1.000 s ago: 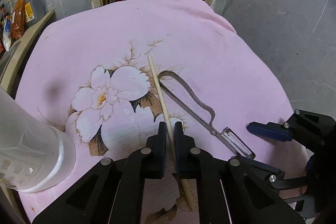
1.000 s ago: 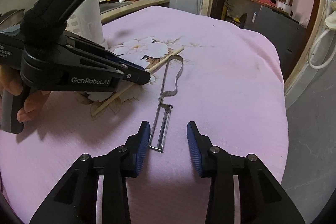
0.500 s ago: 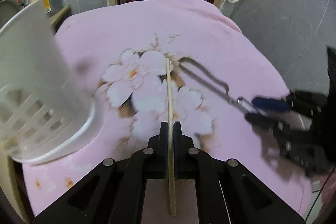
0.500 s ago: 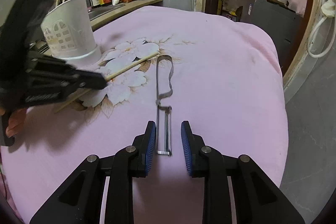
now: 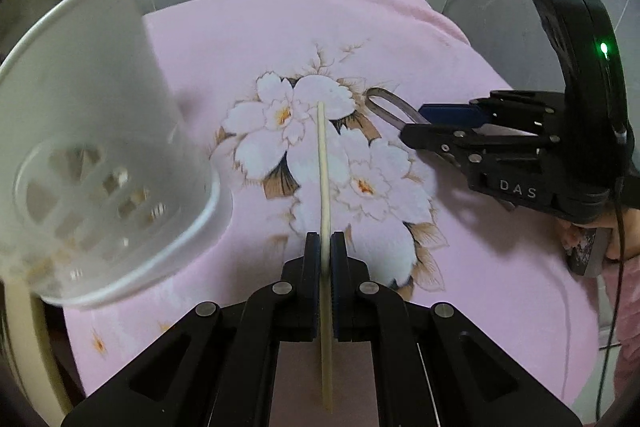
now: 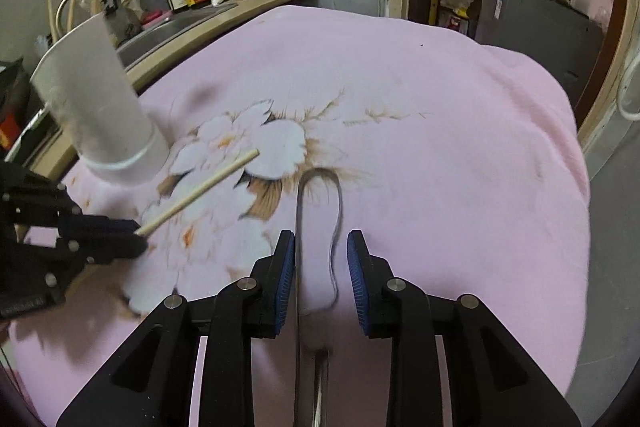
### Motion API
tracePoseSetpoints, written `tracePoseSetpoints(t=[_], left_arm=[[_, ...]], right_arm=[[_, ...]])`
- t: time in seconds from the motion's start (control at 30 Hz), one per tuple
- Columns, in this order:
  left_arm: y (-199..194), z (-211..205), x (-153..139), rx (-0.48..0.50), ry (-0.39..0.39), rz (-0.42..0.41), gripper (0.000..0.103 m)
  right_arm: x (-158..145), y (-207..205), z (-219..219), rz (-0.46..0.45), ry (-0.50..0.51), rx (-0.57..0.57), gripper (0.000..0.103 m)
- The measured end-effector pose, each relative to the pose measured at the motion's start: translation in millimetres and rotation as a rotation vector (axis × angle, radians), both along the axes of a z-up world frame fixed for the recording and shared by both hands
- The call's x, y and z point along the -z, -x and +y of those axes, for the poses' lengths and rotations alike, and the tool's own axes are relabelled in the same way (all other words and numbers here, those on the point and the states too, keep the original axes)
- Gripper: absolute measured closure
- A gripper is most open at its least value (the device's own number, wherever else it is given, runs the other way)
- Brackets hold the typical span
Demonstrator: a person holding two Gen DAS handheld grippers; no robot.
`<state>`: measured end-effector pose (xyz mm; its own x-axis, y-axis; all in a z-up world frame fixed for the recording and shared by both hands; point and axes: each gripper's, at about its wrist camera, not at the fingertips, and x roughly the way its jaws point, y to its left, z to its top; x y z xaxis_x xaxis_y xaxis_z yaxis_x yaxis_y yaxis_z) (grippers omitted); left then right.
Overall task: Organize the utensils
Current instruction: 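Grasp the steel peeler handle with the right tool while the left tool holds the chopstick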
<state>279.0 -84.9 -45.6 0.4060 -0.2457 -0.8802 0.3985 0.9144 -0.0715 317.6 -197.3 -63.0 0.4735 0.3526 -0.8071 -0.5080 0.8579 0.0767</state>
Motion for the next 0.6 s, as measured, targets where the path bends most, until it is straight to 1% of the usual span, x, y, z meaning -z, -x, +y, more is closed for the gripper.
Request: tracePoseSetpoints(t=[0.2,0.33,0.4,0.43,0.53,0.6], left_arm=[[-18,-8,2,0.024,-0.022,0.017,0.099],[-32,-16,4,0.023,-0.032,0.028,0.098],[-35,-16,4,0.02,-0.038,0.029,0.099],[-36,-16,4,0.015,-0.033,0.032,0.099],[-37,-14,4,-0.004,-0.004,0.036,0.1],[-32,-9,1,-0.031,0.044,0.016,0.1]], right_arm=[[1,-8,-1,0.027,-0.023,0.003,0.077],[0,-8,4,0.024,0.003,-0.003,0.077],[0,-7,6,0.015,0.012,0.004,0.079],[0,-6,7,0.002,0.014,0.015,0.082],[0,-2,4,-0.011,-0.002,0.028,0.082],[-2,3,-1,-0.021,-0.032,0.046,0.083]])
